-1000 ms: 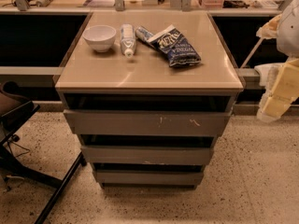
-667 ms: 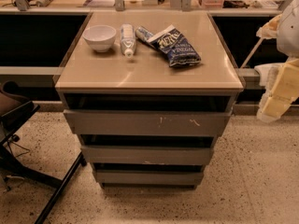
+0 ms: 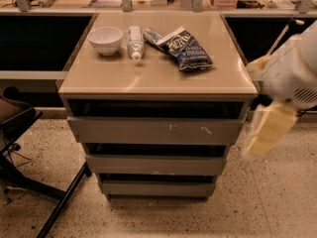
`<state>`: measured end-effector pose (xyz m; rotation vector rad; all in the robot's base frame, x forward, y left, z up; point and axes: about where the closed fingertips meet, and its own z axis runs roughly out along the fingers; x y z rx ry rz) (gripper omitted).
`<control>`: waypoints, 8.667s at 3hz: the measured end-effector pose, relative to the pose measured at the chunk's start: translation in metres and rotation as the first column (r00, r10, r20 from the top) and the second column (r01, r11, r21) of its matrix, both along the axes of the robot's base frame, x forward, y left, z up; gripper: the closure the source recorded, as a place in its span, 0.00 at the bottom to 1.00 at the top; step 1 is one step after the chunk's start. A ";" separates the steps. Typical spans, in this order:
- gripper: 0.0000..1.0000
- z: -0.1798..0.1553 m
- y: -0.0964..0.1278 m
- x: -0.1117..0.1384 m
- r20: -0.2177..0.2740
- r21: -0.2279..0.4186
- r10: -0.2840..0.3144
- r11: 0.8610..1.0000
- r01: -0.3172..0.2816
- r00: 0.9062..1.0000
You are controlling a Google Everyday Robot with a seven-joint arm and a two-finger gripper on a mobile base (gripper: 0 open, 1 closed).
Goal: Open middle drawer
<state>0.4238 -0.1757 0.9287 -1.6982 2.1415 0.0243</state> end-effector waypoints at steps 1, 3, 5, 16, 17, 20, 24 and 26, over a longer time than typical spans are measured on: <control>0.00 -0.071 0.053 -0.012 -0.068 0.145 0.000 0.989 0.010 0.998; 0.00 -0.245 0.153 -0.045 -0.261 0.233 0.008 0.971 0.055 0.965; 0.00 -0.278 0.148 -0.039 -0.250 0.232 -0.066 0.964 0.126 0.966; 0.00 -0.454 -0.031 0.050 -0.014 0.144 -0.455 0.880 0.452 0.890; 0.00 -0.456 -0.021 0.051 -0.019 0.164 -0.442 0.884 0.439 0.897; 0.00 -0.481 0.065 0.059 -0.106 0.475 -0.360 0.800 0.365 0.927; 0.00 -0.487 0.117 0.140 0.068 0.533 -0.181 0.838 0.118 0.981; 0.00 -0.507 0.123 0.172 0.129 0.435 -0.183 0.894 0.110 0.975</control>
Offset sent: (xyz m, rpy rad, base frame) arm -0.0121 0.1770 -0.3622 0.4221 0.2536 -0.1979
